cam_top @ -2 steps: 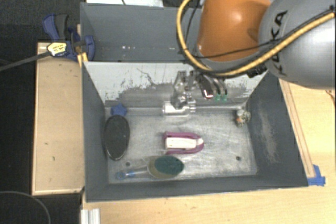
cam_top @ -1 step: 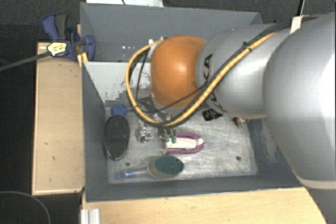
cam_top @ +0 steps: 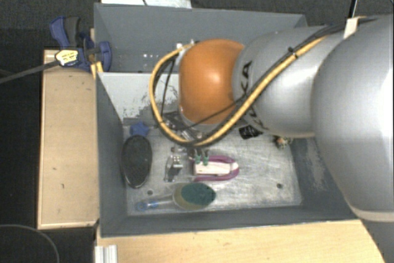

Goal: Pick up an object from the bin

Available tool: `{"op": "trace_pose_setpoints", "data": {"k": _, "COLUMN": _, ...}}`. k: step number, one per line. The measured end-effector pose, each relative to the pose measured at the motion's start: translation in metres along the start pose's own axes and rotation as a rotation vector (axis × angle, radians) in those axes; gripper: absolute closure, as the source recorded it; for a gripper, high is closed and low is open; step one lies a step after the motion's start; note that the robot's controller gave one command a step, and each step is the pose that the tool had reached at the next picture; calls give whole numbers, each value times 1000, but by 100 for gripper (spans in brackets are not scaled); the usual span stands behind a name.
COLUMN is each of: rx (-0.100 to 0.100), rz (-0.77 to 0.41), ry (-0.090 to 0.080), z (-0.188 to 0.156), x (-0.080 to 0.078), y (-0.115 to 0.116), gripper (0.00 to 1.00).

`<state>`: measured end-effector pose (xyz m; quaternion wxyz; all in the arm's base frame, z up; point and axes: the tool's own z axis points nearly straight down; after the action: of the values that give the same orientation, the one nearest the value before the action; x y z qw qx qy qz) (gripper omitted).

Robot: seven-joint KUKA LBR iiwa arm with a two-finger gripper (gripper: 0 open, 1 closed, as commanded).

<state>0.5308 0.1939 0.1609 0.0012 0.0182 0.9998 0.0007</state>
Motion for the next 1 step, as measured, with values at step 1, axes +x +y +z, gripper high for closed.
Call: {"op": "trace_pose_setpoints", "data": {"k": 1, "rx": 1, "rz": 175, "ry": 2, "z": 40, "x": 24, "y": -72, "gripper": 0}}
